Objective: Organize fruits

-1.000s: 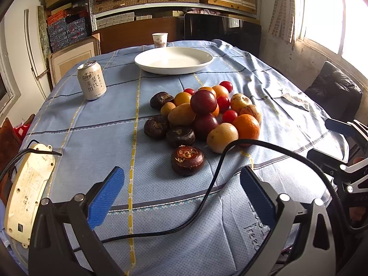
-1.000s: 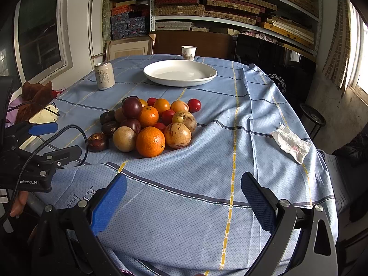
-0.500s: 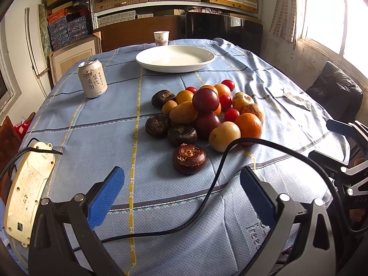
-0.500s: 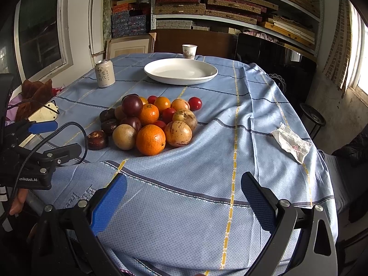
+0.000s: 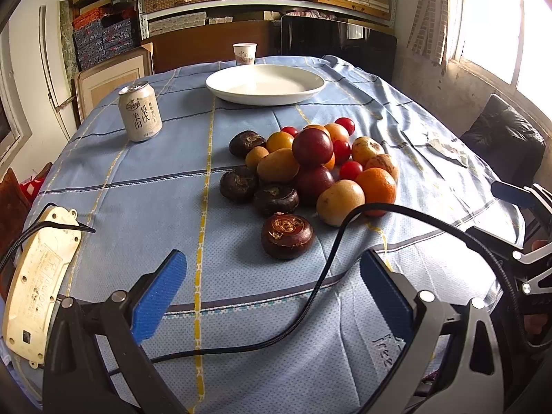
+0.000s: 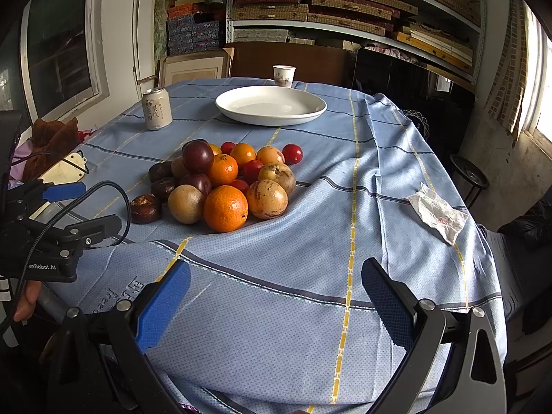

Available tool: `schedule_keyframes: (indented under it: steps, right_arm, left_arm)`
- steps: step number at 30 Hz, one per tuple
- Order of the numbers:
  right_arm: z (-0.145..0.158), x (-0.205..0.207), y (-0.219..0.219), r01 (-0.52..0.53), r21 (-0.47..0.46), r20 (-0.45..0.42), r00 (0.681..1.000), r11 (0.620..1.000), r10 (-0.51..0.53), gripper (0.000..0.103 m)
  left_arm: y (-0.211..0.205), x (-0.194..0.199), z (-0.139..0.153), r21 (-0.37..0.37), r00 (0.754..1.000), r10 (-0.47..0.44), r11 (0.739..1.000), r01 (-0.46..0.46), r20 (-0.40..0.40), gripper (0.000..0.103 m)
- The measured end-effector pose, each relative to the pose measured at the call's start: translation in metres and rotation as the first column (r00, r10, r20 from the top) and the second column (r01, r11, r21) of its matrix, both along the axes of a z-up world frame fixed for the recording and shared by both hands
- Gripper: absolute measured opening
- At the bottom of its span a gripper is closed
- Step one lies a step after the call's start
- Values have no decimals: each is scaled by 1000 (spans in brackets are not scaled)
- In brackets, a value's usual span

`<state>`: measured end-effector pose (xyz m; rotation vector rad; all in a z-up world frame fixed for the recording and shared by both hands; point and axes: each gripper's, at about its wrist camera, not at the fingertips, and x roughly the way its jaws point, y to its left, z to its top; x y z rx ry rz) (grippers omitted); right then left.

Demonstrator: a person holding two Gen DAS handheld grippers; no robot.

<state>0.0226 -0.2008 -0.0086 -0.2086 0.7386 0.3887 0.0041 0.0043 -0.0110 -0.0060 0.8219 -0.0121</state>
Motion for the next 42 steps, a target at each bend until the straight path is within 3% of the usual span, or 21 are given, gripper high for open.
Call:
schedule_keyframes:
  steps: [30,37,42]
  right_arm:
    - [-6,3,0,-11,-5,-25,1000,1000,11,100]
    - [-5,3,2,-16,-19,5,1000,1000,16,100]
    - [-1,5,-2,-25,41,58,998,999,23,100]
  left_arm:
    - [10,2,-2,-21,1000,14,1000,-14,-9,98]
    - [16,5,-4,-105,1000,-18,994,16,-21,98]
    - [32,5,-2,-225,1000,-9,974,12,13,98]
